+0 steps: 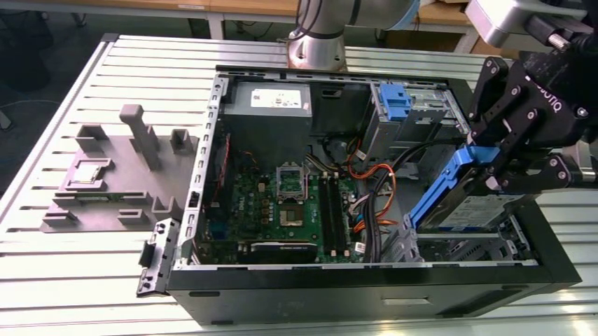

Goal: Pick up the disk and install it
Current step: 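Insert the disk into the insertion slot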

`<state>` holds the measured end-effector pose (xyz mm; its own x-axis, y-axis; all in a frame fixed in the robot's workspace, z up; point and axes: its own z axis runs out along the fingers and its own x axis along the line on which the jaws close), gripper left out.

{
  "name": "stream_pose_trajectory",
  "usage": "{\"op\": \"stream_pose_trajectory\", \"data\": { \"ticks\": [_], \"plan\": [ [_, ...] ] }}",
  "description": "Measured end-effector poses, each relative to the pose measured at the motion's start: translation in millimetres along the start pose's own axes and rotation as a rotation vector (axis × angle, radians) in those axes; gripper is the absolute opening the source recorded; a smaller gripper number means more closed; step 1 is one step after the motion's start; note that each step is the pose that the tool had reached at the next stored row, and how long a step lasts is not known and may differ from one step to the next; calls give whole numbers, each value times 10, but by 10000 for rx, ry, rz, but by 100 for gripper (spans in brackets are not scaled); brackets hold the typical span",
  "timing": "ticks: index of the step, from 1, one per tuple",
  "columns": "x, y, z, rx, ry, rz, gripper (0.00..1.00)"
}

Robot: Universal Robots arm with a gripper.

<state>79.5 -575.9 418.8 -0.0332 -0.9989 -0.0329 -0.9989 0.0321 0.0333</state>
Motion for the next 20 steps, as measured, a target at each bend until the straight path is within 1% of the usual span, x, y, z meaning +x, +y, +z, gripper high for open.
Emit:
{"op": "stream_pose_trajectory", "data": {
  "ticks": [4,7,20],
  "plan": [
    [3,0,21,-1,-32,0,36],
    [10,-2,57,-1,-37,0,36],
    [51,-11,291,-1,-48,0,36]
  ]
}}
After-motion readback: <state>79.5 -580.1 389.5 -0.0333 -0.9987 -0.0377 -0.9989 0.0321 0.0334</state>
